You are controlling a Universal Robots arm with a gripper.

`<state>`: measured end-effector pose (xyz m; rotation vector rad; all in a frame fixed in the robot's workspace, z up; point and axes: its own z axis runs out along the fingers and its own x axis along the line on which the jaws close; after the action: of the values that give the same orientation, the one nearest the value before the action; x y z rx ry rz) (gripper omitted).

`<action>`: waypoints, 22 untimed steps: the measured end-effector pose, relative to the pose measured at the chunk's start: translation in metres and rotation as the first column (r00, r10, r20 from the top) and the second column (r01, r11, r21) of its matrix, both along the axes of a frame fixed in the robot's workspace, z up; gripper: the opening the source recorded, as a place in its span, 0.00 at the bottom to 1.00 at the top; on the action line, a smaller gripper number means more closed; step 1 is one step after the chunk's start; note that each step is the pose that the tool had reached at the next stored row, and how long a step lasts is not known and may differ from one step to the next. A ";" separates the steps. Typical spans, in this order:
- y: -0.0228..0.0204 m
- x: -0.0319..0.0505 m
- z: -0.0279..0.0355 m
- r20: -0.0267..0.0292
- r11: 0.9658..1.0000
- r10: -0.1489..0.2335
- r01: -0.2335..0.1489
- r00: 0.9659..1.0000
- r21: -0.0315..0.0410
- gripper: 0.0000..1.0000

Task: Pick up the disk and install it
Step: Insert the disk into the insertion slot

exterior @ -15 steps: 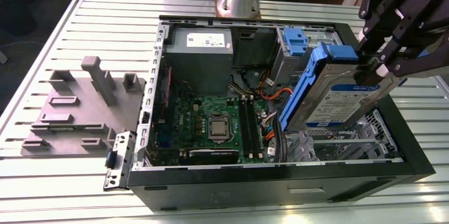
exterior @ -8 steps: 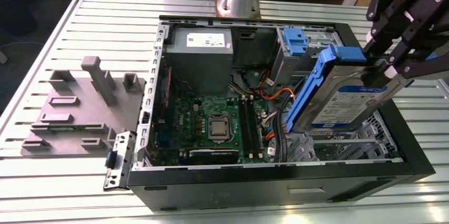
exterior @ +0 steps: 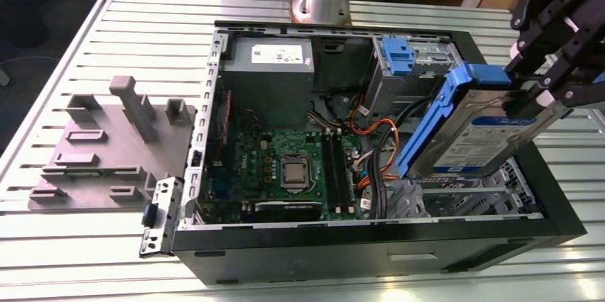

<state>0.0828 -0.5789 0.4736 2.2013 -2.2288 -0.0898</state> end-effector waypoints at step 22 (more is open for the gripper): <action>0.0000 0.0186 -0.0019 -0.001 1.000 0.000 0.000 1.000 0.000 0.35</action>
<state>0.1014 -0.5790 0.4718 2.2006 -2.2283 -0.0906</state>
